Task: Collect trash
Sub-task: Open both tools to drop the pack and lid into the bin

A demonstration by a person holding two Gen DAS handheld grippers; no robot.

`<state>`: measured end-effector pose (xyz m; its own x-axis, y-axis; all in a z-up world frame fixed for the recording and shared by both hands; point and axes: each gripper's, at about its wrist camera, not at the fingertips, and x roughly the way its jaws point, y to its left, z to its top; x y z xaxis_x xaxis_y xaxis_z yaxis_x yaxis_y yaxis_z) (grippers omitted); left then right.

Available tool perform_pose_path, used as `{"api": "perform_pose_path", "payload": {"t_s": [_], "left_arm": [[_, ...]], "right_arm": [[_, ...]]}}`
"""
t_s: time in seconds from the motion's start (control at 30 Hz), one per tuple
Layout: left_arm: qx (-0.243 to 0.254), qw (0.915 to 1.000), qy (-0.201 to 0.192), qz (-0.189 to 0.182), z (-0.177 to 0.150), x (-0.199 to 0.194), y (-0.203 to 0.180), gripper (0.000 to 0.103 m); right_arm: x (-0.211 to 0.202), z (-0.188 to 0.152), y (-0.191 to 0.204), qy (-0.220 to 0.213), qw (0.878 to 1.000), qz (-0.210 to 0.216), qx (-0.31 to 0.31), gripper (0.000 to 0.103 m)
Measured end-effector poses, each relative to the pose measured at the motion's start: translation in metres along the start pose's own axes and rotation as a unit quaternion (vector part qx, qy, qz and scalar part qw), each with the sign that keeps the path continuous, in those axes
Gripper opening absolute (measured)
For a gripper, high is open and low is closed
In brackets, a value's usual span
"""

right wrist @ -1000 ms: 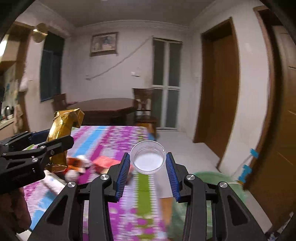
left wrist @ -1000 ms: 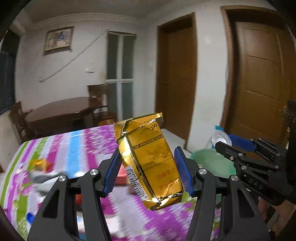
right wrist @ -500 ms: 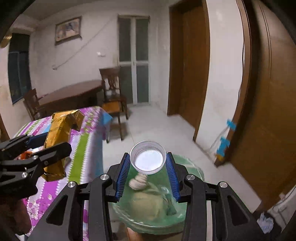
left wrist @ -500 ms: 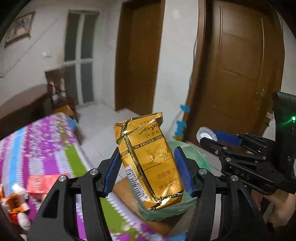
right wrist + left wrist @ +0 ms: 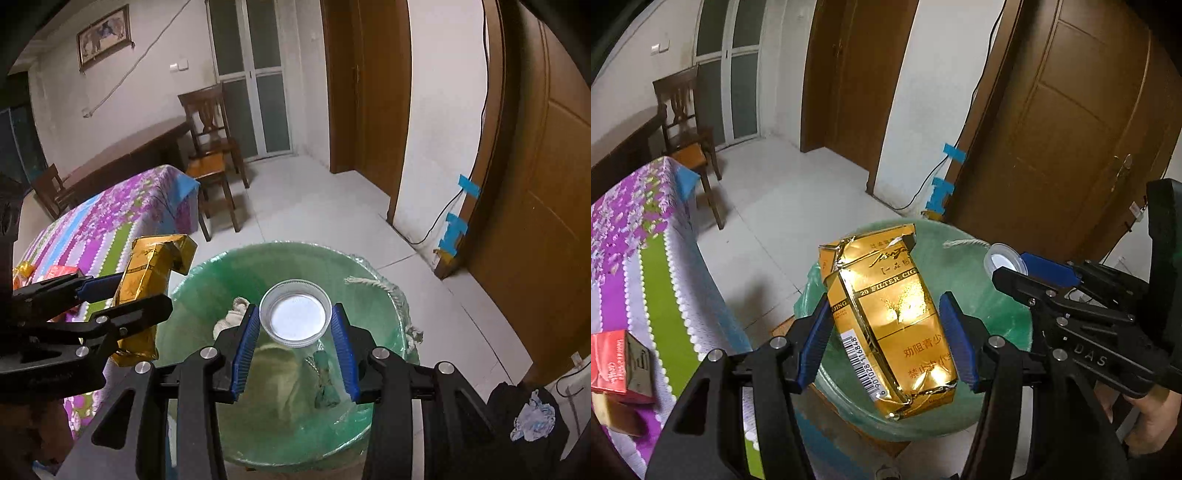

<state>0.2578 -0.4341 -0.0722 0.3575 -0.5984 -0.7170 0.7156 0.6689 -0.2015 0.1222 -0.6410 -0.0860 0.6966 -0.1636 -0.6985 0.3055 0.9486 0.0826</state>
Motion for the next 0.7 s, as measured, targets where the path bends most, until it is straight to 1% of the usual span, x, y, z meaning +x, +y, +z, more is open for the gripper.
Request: {"api": "perform_pose_path", "payload": {"t_s": [0.3, 0.33, 0.37, 0.4, 0.53, 0.7], "left_arm": [[-0.01, 0.9999, 0.009, 0.001, 0.003, -0.001, -0.006, 0.058], [-0.013, 0.9998, 0.011, 0.003, 0.003, 0.0, -0.005, 0.059], [-0.017, 0.9998, 0.014, 0.002, 0.004, 0.0, -0.003, 0.065], [-0.02, 0.9997, 0.014, 0.003, 0.004, -0.001, -0.002, 0.071], [-0.02, 0.9997, 0.009, 0.01, 0.004, -0.004, 0.001, 0.072], [-0.018, 0.9998, 0.006, 0.008, 0.002, -0.011, -0.001, 0.073]], "right_arm": [[0.007, -0.002, 0.008, 0.004, 1.0, 0.003, 0.0, 0.042], [0.008, -0.002, 0.008, 0.003, 1.0, 0.003, 0.002, 0.045], [0.007, -0.002, 0.006, 0.002, 1.0, 0.004, 0.002, 0.055], [0.007, -0.002, 0.005, -0.001, 1.0, 0.006, 0.006, 0.06], [0.005, -0.002, 0.005, -0.006, 1.0, 0.006, 0.011, 0.062], [-0.006, -0.005, 0.007, -0.019, 1.0, 0.011, 0.008, 0.063]]}}
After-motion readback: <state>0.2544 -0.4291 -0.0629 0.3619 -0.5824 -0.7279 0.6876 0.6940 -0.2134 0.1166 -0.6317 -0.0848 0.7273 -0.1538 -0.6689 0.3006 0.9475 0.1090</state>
